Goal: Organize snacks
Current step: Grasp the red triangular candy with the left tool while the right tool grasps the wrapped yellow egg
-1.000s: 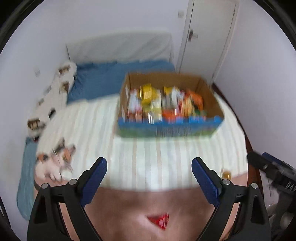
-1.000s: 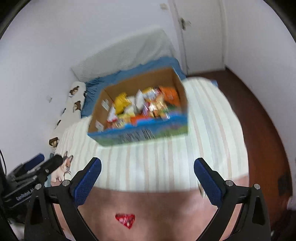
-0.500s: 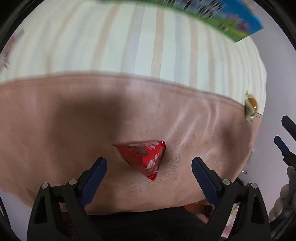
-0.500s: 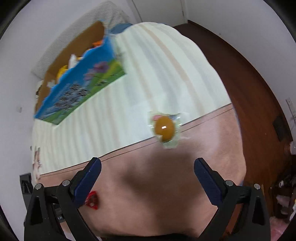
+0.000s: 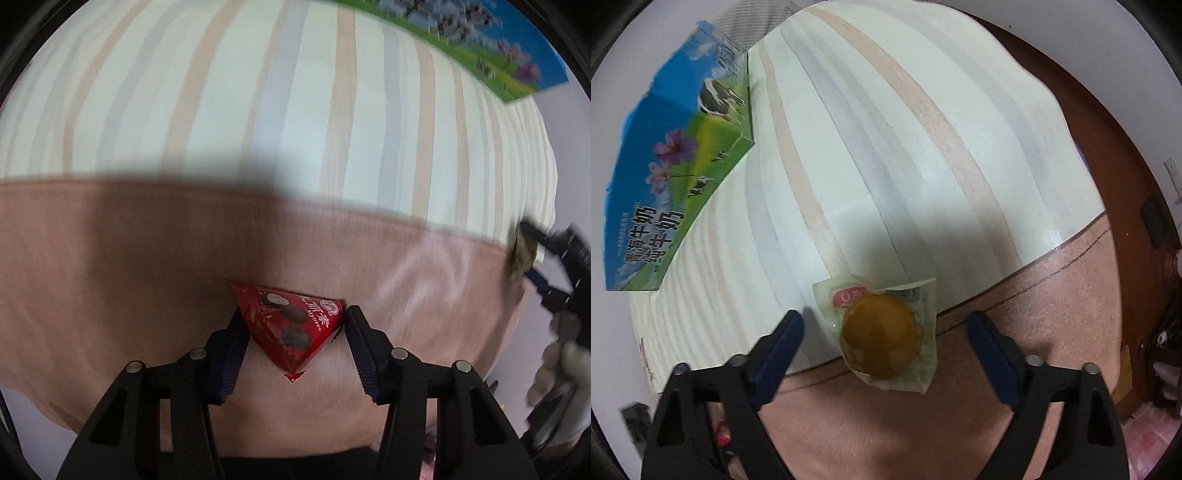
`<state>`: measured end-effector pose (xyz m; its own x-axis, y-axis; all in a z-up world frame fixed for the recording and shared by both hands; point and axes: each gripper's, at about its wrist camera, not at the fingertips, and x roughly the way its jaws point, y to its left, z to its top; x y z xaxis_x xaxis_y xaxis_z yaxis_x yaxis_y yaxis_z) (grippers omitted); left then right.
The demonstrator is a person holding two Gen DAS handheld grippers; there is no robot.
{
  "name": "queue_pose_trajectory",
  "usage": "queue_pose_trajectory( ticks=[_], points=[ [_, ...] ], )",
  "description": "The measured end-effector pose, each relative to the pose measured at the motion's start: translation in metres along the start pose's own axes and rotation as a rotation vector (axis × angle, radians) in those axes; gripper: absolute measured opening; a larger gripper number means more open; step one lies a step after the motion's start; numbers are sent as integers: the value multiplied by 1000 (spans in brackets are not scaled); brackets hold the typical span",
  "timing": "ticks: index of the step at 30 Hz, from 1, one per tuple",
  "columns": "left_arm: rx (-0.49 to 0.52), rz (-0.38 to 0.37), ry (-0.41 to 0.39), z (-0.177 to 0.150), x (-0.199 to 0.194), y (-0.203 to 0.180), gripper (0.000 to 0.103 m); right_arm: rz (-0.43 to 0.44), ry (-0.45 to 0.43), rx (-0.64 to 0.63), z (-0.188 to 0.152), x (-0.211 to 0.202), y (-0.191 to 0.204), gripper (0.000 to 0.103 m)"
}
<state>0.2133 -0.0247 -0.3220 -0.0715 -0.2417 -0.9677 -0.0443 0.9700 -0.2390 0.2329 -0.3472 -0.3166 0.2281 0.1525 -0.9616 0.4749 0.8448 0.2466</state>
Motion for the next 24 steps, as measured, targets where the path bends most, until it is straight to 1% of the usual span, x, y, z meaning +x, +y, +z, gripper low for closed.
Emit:
queue_pose_trajectory(
  ticks=[1, 2, 4, 7, 10, 13, 15, 16, 18, 22, 24],
  points=[
    [-1, 1, -14, 6, -5, -1, 50, 6, -10, -6, -2, -1, 2, 66],
    [0, 2, -26, 12, -8, -1, 50, 11, -14, -20, -4, -2, 7, 64],
    [5, 14, -51, 21, -15, -3, 50, 28, -10, -42, -10, -3, 15, 64],
    [8, 14, -61, 31, -18, -3, 50, 62, 25, -106, -30, -2, 38, 64],
    [-1, -11, -38, 34, -13, 2, 51, 85, 62, -201, -61, 1, 70, 64],
    [-3, -39, -16, 33, -8, 13, 53, 69, 73, -251, -80, 10, 88, 64],
    [-8, -54, -9, 34, -7, 20, 56, 49, 91, -259, -85, 19, 94, 65],
    [-5, -65, -5, 33, -6, 22, 61, 43, 95, -261, -84, 22, 95, 66],
    [4, -83, 0, 32, -5, 27, 67, 49, 99, -255, -84, 24, 95, 67],
    [22, -57, -8, 32, -5, 24, 67, 58, 114, -246, -76, 26, 86, 67],
    [24, -43, -16, 30, -2, 14, 66, 56, 111, -252, -80, 25, 89, 67]
  ],
)
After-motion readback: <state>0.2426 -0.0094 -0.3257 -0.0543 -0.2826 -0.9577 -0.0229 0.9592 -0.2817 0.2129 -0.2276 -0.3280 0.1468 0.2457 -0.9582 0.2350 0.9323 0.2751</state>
